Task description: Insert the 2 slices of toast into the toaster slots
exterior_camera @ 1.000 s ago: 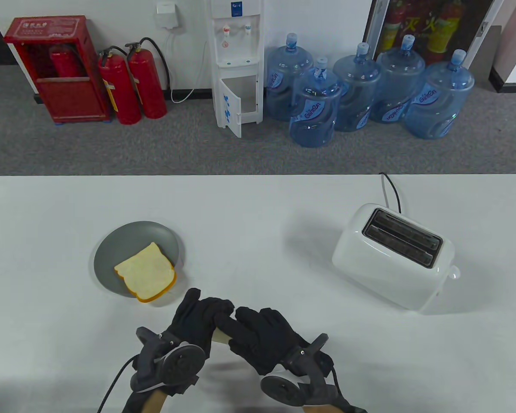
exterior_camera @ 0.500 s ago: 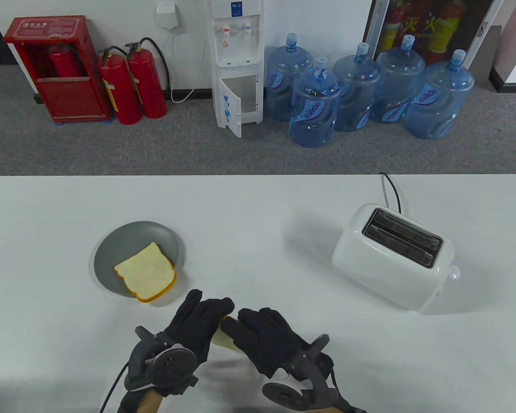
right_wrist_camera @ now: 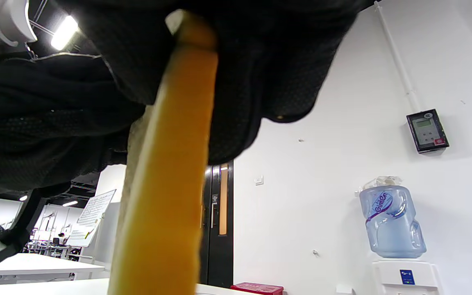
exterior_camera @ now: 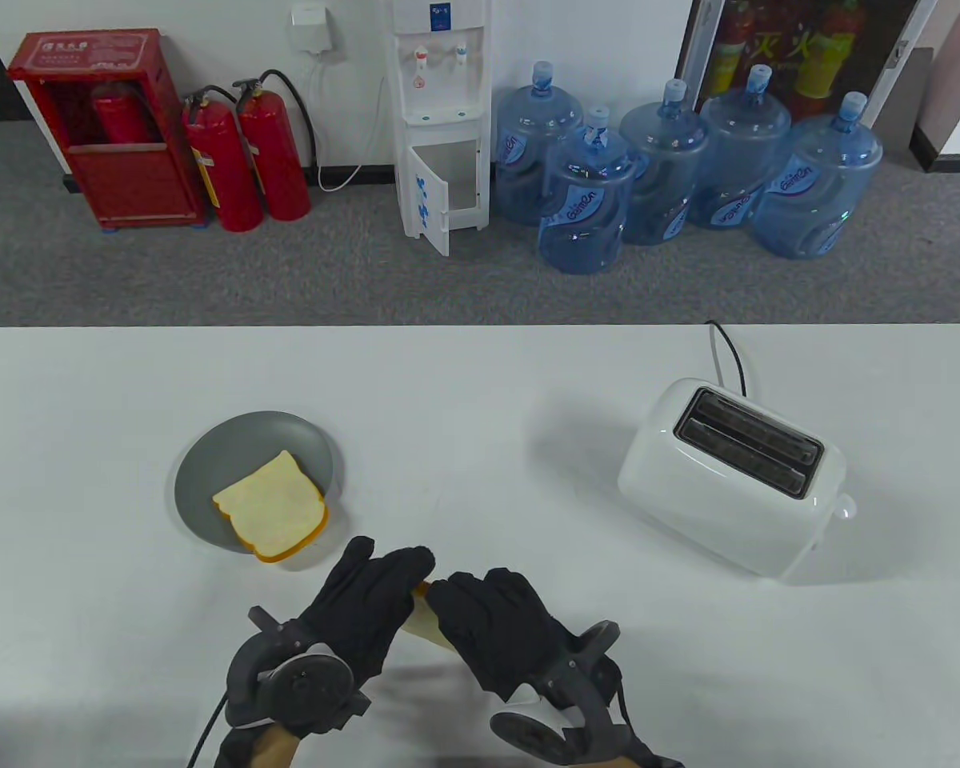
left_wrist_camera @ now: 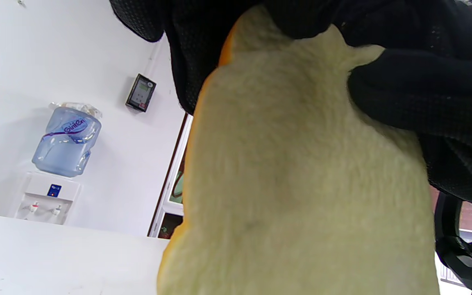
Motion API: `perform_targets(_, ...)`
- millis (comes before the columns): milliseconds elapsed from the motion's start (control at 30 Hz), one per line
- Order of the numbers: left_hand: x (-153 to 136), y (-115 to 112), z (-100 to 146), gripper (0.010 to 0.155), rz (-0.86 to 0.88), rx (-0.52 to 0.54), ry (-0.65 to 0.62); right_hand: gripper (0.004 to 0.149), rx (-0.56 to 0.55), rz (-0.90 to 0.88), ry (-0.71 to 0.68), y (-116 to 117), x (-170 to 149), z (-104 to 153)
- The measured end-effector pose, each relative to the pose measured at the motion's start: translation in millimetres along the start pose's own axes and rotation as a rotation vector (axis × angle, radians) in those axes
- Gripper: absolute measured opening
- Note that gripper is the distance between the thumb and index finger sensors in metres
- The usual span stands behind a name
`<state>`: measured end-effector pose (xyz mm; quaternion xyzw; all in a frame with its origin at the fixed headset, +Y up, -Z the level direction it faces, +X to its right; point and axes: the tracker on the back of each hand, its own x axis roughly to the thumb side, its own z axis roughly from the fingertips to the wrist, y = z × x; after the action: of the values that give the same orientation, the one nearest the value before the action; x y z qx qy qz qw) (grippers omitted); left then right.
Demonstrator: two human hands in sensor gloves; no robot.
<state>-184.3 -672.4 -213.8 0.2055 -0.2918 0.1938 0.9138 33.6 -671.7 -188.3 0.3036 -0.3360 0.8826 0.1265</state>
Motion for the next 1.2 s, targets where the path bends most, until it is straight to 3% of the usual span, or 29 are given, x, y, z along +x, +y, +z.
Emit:
perform_targets(167, -7, 4, 2, 0.058, -0.070, 0.034, 0.049, 0.051, -0.001, 0.029, -0.004, 0, 0, 0)
perform_targets(433, -23, 10, 5, 0.071, -0.402, 0.004, 0.192, 0.050, -0.009, 0.028, 0.004, -1, -1, 1)
perform_targets(733, -60, 13, 13, 0.073, -0.438, -0.068, 0.435, 0.050, -0.018, 0.039, 0.011, -3, -3, 1)
perform_targets(1200, -86, 2, 22, 0.076, -0.491, -0.190, 0.556, 0.050, -0.024, 0.037, 0.015, -3, -4, 2)
